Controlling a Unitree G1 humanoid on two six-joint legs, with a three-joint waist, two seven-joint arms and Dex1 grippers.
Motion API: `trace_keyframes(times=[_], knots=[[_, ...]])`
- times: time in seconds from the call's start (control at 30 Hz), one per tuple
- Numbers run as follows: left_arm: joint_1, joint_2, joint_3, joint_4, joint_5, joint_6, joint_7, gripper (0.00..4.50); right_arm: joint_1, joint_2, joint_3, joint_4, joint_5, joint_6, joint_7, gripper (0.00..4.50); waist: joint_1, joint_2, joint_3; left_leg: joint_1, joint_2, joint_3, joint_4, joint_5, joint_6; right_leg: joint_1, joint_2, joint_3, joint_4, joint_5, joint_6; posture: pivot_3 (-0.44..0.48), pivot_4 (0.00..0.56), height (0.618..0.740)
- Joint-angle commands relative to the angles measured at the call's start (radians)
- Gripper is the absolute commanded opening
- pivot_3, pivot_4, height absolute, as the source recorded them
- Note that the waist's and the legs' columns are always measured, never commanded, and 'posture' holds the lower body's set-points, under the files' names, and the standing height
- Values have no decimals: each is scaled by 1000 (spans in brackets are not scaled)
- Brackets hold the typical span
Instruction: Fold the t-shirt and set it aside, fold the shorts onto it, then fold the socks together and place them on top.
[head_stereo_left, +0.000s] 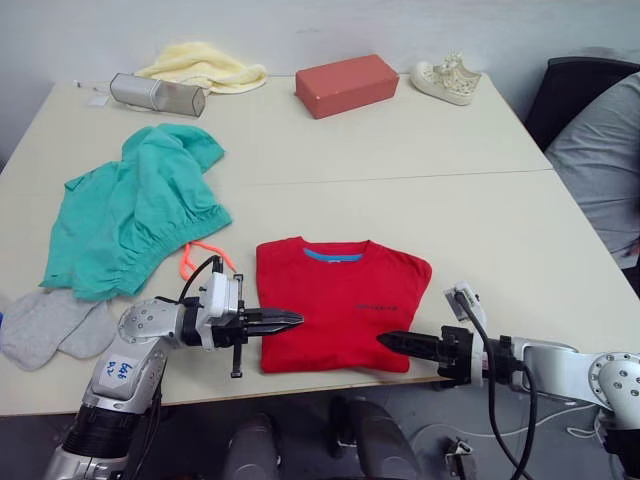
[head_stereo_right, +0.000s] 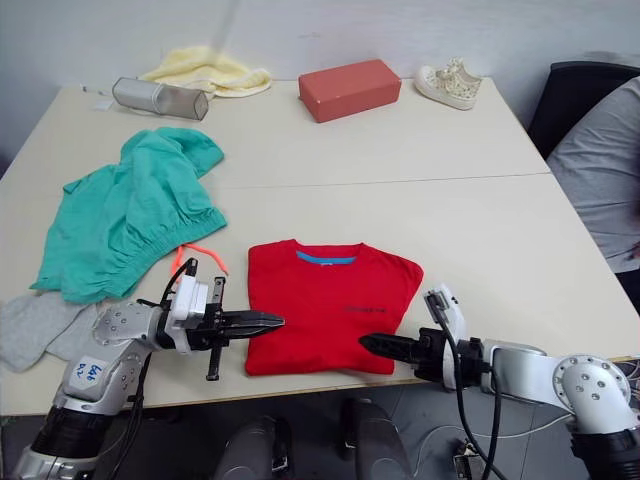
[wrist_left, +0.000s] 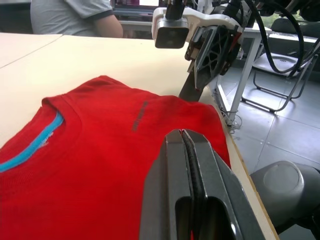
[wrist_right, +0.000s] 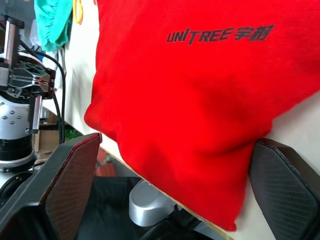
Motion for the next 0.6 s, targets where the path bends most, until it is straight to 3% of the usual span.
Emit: trace_keyframes(times=[0.03,0.2,0.3,0.6], knots=[[-5,-6,-6,-36,-1,1,9,0,7,41,123,42,9,21,-90,4452,-1,-1,-1,1,0,0,0,0,0,0,0,0,0,0,0,0,150,740],[-9,-13,-14,-31,0,-1,16,0,-41,88,154,80,59,3,-154,4452,-1,-1,-1,3,2,-2,0,-2,-7,1,5,3,0,0,-3,0,150,740],[-10,-16,-17,-27,1,-4,19,0,-65,82,173,87,40,35,-130,3863,0,-1,-1,3,3,-5,-1,-2,-7,1,11,8,0,0,-4,0,150,740],[-6,-27,-19,-16,11,-13,20,0,-95,93,189,112,-9,35,-115,775,2,1,-1,3,6,-5,-4,-4,-12,-3,16,8,1,-3,-9,0,150,740]])
